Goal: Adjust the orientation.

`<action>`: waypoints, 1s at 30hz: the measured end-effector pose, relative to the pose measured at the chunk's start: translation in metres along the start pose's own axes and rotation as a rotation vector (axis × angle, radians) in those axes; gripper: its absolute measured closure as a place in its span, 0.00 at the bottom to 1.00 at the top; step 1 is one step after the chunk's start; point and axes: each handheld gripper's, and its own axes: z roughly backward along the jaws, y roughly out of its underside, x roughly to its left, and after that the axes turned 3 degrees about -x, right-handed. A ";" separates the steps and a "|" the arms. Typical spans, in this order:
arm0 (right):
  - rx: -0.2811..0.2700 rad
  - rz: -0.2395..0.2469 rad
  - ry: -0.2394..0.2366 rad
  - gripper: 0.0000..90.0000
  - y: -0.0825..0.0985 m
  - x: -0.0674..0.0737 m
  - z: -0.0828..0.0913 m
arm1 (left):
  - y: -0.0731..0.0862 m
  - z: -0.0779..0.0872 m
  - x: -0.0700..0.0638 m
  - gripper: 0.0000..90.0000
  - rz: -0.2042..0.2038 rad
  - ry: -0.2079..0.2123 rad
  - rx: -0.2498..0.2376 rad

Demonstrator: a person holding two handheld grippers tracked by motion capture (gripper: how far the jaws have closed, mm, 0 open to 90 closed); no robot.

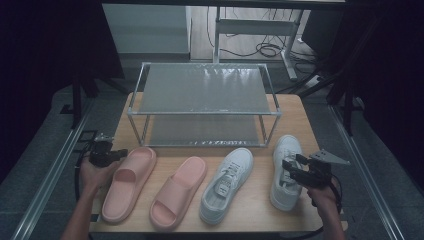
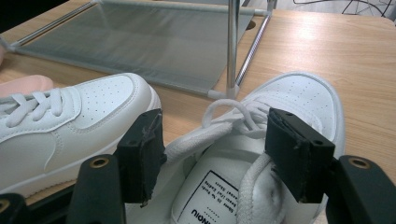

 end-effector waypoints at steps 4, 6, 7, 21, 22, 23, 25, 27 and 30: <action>-0.001 -0.001 0.000 0.42 0.000 0.000 0.000 | -0.001 0.000 -0.006 1.00 -0.010 0.011 -0.010; 0.001 0.000 0.000 0.42 0.000 0.000 0.000 | -0.002 0.001 -0.007 1.00 -0.009 0.015 -0.012; 0.002 0.000 -0.001 0.42 0.000 0.000 0.000 | -0.002 0.001 -0.007 1.00 -0.009 0.016 -0.013; 0.000 0.000 0.001 0.42 0.000 0.000 0.000 | -0.005 0.049 -0.014 1.00 -0.015 -0.004 -0.131; 0.000 -0.001 0.001 0.42 0.000 0.000 0.000 | -0.003 0.058 -0.015 1.00 -0.013 -0.001 -0.149; -0.001 -0.001 0.002 0.42 0.000 0.000 0.001 | -0.002 0.063 -0.015 1.00 -0.015 0.000 -0.158; 0.000 0.001 0.003 0.42 0.000 0.000 0.001 | 0.003 0.077 -0.017 1.00 -0.013 -0.008 -0.174; 0.000 0.002 0.003 0.42 0.000 0.001 0.002 | 0.009 0.090 -0.018 1.00 -0.021 -0.027 -0.177; -0.002 0.002 0.002 0.42 -0.001 0.001 0.002 | 0.018 0.106 -0.019 1.00 -0.008 -0.035 -0.190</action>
